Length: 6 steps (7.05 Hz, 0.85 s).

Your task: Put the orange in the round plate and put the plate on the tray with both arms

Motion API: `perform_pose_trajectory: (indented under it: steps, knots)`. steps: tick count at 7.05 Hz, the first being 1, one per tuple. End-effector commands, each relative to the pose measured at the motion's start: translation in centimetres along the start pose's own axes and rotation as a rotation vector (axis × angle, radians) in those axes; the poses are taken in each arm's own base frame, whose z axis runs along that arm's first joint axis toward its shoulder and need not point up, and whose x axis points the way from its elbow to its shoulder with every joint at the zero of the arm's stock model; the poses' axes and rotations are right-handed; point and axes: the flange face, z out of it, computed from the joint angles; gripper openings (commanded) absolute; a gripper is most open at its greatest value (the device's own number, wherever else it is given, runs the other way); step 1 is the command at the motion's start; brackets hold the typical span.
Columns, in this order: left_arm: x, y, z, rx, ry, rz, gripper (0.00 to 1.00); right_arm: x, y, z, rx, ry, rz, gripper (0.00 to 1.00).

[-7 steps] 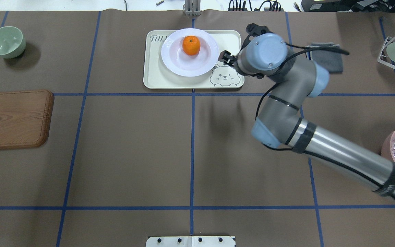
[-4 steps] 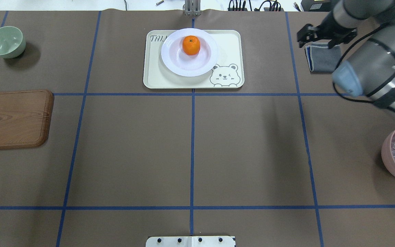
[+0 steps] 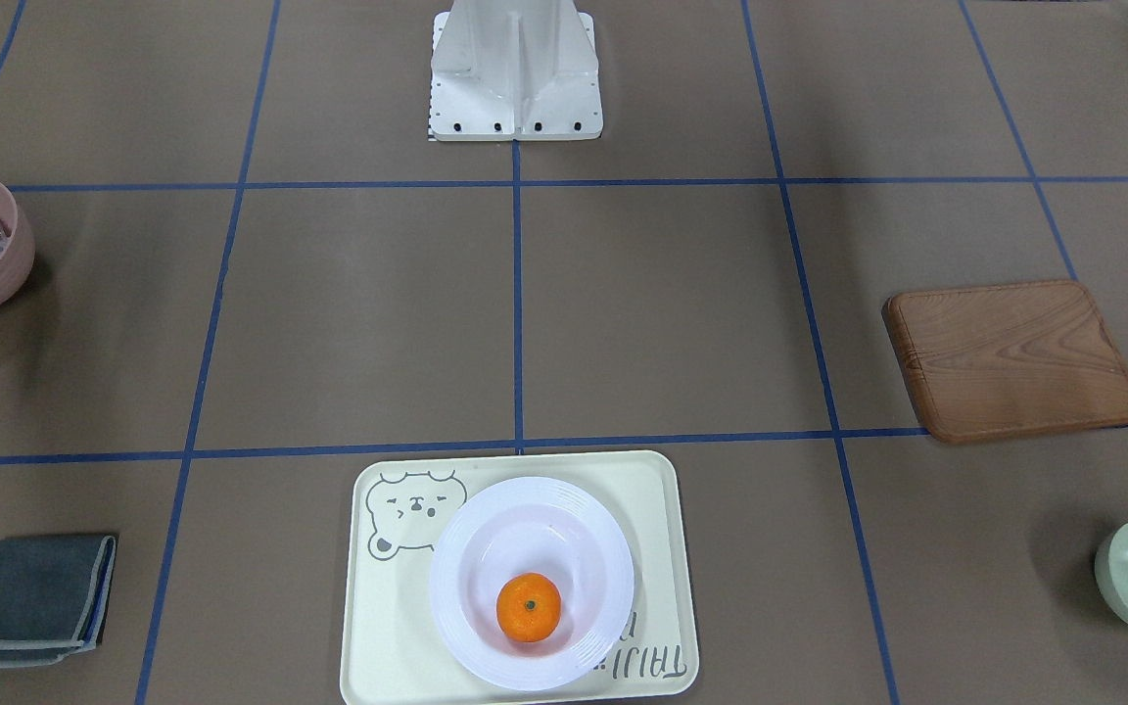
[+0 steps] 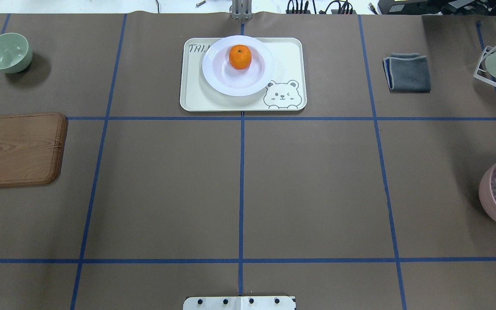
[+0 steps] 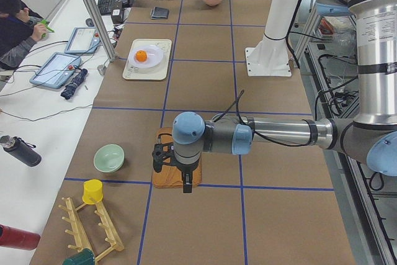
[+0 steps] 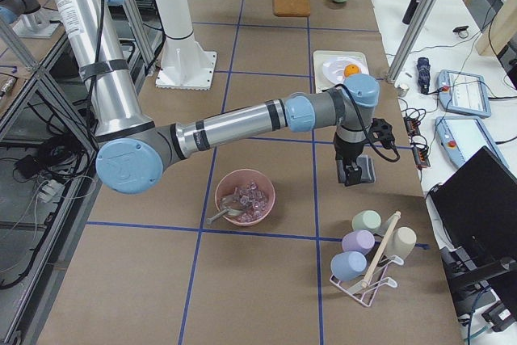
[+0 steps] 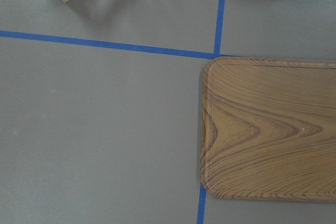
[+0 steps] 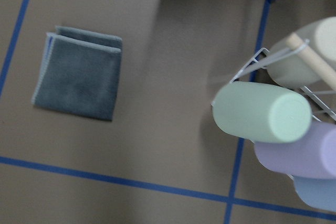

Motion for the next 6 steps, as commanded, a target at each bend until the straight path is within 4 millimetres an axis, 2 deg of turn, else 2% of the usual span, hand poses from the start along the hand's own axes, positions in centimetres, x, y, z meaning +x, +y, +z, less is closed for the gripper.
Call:
perform_pose_trajectory:
  steps: [1, 2, 3, 6]
  knots:
    - [0.3, 0.4, 0.1, -0.007, -0.031, 0.011, 0.98, 6.2, 8.6, 0.4, -0.12, -0.01, -0.022, 1.0]
    - [0.5, 0.3, -0.1, -0.001, -0.031, 0.016, 0.98, 6.4, 11.4, 1.1, -0.12, -0.006, -0.01, 1.0]
    - [0.6, 0.4, -0.2, 0.0, -0.029, 0.018, 0.98, 7.1, 12.9, 2.5, -0.148, -0.02, 0.02, 1.0]
    - [1.1, 0.5, -0.7, 0.009, -0.014, 0.031, 0.98, 7.3, 12.4, 2.7, -0.135, -0.009, 0.007, 1.0]
